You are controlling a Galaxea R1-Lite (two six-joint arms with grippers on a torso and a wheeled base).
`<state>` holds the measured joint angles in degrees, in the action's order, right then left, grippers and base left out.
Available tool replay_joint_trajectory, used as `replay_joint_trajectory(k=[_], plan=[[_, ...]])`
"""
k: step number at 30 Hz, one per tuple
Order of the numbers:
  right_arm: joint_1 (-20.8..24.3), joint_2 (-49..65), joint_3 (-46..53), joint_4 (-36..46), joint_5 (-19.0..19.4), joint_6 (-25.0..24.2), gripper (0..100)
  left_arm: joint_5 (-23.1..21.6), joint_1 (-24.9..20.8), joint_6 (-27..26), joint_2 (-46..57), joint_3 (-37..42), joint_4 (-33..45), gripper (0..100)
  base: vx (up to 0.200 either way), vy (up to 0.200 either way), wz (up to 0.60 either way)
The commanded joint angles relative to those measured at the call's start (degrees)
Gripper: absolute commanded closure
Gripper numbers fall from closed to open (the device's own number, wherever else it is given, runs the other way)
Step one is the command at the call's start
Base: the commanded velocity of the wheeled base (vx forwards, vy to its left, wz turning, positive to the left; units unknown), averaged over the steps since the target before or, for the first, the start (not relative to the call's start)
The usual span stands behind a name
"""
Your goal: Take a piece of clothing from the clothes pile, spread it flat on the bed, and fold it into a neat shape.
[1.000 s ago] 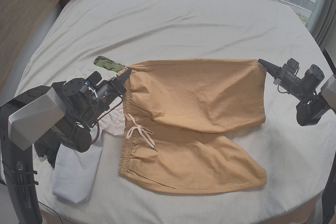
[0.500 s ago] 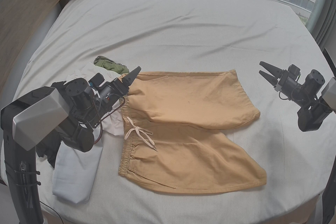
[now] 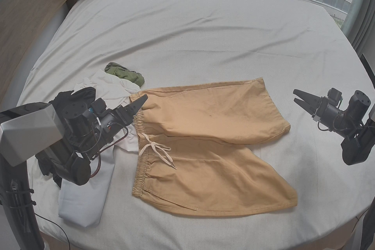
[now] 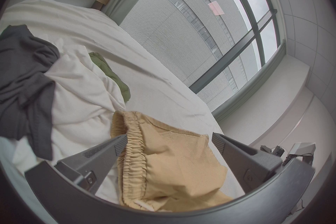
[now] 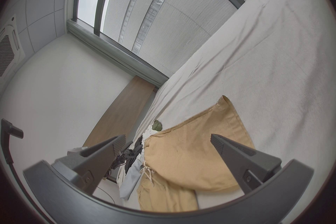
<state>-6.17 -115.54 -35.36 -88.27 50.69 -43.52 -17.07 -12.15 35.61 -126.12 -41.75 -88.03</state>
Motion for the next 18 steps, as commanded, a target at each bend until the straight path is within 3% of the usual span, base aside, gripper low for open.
replay_joint_trajectory(k=[1, 8, 18], plan=[[0.37, 4.71, 7.86, 0.03, 0.46, 1.42, 0, -3.68, 1.34, -0.19, 10.02, 11.08, -0.92, 0, 0.0, 0.0, 0.0], [0.37, 5.42, 11.63, 0.03, 0.64, 5.38, 0, -11.85, 3.1, -0.8, 13.98, 19.6, -0.92, 0, 0.0, 0.0, 0.0], [0.37, 5.68, 12.25, 0.03, 0.64, 5.64, 0, -12.82, 7.58, -2.21, 12.22, 20.13, -0.83, 0, 0.0, 0.0, 0.0]])
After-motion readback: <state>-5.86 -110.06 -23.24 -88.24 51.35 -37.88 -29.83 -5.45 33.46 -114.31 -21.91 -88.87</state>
